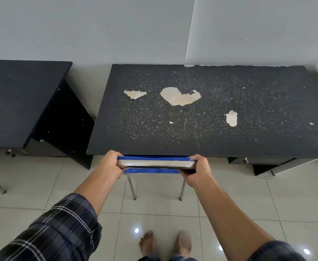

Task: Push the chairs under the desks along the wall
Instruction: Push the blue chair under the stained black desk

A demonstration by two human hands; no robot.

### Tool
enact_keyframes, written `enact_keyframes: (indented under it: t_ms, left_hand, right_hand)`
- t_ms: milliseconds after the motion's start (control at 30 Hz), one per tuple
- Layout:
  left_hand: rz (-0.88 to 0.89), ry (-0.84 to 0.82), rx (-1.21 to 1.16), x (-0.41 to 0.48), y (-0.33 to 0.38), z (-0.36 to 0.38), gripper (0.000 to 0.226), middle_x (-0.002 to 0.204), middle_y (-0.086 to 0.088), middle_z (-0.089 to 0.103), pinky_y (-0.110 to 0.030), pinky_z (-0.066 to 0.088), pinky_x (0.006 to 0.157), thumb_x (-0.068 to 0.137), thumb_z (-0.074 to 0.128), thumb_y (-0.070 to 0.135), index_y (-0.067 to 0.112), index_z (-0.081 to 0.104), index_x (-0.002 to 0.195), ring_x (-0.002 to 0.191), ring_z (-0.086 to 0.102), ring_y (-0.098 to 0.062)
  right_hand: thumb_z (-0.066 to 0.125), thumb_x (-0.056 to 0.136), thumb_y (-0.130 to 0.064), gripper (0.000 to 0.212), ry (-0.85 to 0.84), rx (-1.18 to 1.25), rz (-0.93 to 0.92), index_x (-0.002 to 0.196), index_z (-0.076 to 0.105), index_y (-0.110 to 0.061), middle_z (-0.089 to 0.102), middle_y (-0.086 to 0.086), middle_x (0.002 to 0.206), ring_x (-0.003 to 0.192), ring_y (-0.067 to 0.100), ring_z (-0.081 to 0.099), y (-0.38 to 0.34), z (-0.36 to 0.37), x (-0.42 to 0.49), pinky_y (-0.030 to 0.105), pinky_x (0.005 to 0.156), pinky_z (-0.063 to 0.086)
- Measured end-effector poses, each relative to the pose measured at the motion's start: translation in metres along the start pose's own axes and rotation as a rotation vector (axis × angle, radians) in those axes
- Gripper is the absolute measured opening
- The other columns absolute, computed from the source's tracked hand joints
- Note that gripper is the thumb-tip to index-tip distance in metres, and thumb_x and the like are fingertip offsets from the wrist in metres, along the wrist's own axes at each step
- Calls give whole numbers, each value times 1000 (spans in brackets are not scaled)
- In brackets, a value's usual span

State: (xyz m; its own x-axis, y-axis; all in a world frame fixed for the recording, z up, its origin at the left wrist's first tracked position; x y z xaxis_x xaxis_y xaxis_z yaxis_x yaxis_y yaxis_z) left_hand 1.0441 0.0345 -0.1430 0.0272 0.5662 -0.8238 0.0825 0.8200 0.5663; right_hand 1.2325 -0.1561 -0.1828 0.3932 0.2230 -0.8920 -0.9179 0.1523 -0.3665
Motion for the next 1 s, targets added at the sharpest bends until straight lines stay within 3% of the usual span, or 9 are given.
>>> enact_keyframes:
  t_ms: [133,267,433,533,600,667,767,833,1000]
  left_hand:
    - [35,-46,57,-6,-1,-4,22,94,-18,59,-49,54,91,86,59,8,4,56,108,98,64,-37]
    - [78,-34,95,-15,-9,-13,21,90,-13,57,-53,50,95,94,55,29,11,53,105,90,66,-40]
    - [130,1,158,-29,-29,-23,26,119,-11,51,-49,49,96,96,50,48,23,53,98,93,64,-37]
    - [136,35,269,-34,-45,-33,51,140,-9,45,-48,41,103,93,48,56,23,46,132,110,59,-37]
    - [168,43,356,-41,-53,-35,63,145,-8,42,-44,40,100,93,47,57,20,38,144,115,54,-35]
    - [260,6,531,-51,-59,-32,66,146,-6,41,-41,37,98,92,49,57,18,38,144,119,49,-33]
    - [436,-121,891,-67,-78,-15,77,156,-1,31,-43,27,113,88,49,61,21,29,151,140,33,-28]
    - [584,-149,1168,-89,-96,-8,77,158,-1,27,-44,25,114,89,43,64,26,23,153,145,25,-25]
    - [973,-200,1671,-153,-152,12,79,162,-1,12,-51,20,115,86,30,74,34,15,153,147,16,-26]
  right_hand:
    - [59,79,-3,20,-24,-53,-5,99,61,-3,63,21,105,92,41,67,-1,-3,-6,54,71,60]
    - [67,84,-15,17,-65,-133,11,99,63,-7,65,22,102,94,44,69,1,-8,-8,56,84,58]
    - [63,92,-50,44,-149,-183,9,118,57,-15,68,23,111,95,40,71,11,-21,-11,58,98,49]
    - [51,87,-72,70,-143,-307,-14,133,50,-19,67,19,116,95,37,71,21,-44,-15,60,106,38]
    - [47,85,-77,76,-110,-416,-57,136,47,-20,64,15,121,102,34,67,26,-64,-25,58,108,35]
    - [45,85,-78,80,-80,-531,-126,140,45,-20,58,11,130,115,32,59,26,-84,-40,54,109,35]
    - [46,89,-73,84,-19,-774,-337,151,33,-18,44,8,150,134,32,44,23,-114,-67,48,108,35]
    - [47,92,-68,82,54,-1008,-522,152,29,-15,43,11,151,137,33,41,25,-141,-88,43,107,36]
    - [50,90,-66,84,285,-1423,-822,152,28,-14,37,8,156,144,31,29,35,-216,-140,52,116,27]
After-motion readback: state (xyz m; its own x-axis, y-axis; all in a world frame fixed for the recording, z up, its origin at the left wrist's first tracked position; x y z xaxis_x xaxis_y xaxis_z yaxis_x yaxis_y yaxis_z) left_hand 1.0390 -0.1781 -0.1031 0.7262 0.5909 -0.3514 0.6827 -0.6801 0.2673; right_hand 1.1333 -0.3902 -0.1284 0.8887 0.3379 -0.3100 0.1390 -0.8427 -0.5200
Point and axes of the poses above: each hand's wrist, its own x-axis towards the middle knuckle, its own z-axis out of the palm, y = z × x, the point moved 6 cm from there along x, towards the middle knuckle
